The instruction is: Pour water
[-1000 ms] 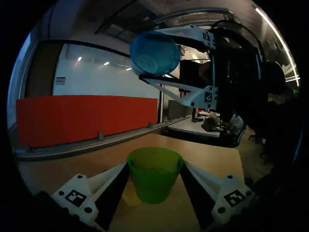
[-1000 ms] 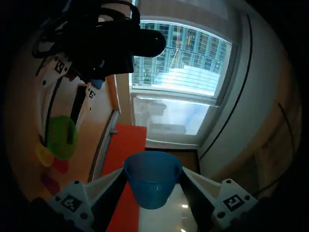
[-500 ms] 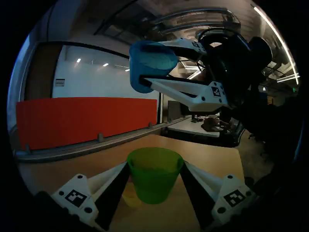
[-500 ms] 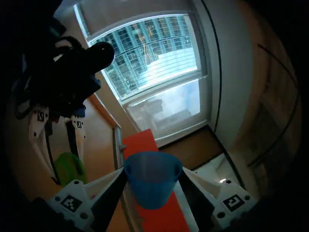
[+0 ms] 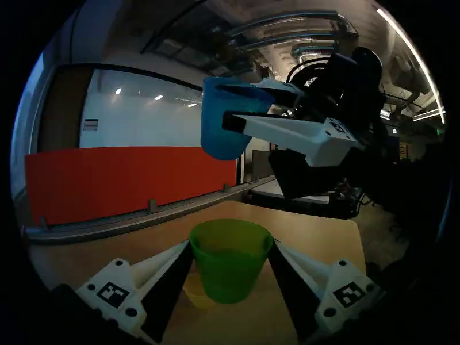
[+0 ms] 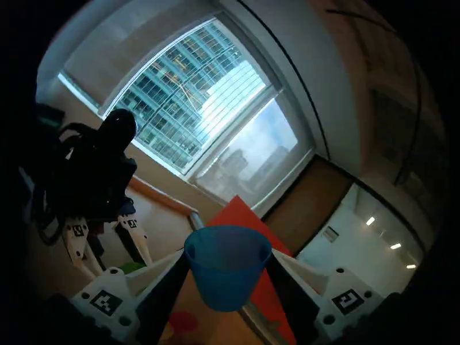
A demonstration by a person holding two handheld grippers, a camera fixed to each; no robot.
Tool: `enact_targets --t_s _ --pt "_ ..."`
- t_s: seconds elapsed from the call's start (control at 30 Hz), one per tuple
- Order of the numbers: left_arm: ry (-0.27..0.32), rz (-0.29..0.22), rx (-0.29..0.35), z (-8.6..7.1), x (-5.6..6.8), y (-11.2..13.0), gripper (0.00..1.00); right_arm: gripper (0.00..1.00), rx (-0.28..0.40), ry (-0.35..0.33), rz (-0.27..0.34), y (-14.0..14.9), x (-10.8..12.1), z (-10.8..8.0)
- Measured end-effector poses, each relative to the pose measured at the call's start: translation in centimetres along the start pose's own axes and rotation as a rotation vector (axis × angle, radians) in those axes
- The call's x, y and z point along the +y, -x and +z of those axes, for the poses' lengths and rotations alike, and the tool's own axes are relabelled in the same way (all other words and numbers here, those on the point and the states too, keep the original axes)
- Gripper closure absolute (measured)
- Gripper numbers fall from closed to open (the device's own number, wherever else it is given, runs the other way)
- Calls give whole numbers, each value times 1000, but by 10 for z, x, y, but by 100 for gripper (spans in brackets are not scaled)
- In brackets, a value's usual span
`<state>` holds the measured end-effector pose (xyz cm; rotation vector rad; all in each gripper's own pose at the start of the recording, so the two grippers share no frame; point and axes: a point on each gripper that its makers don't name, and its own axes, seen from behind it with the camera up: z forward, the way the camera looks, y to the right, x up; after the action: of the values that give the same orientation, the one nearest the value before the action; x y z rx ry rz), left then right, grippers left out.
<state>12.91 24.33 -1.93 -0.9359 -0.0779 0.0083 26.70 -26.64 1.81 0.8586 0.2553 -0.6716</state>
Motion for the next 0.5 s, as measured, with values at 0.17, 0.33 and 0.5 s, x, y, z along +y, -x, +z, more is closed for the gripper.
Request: enact_targets --t_s 0.17,0.33,0.5 --pt "-4 2 1 -1 -1 -2 13 9 18 -9 163 -7 -3 -3" --pt "-7 6 3 -1 -2 -3 13 9 14 -21 322 -8 -3 -5" --pt "-9 9 5 -2 -3 -5 13 9 -7 -34 447 -5 -6 -4"
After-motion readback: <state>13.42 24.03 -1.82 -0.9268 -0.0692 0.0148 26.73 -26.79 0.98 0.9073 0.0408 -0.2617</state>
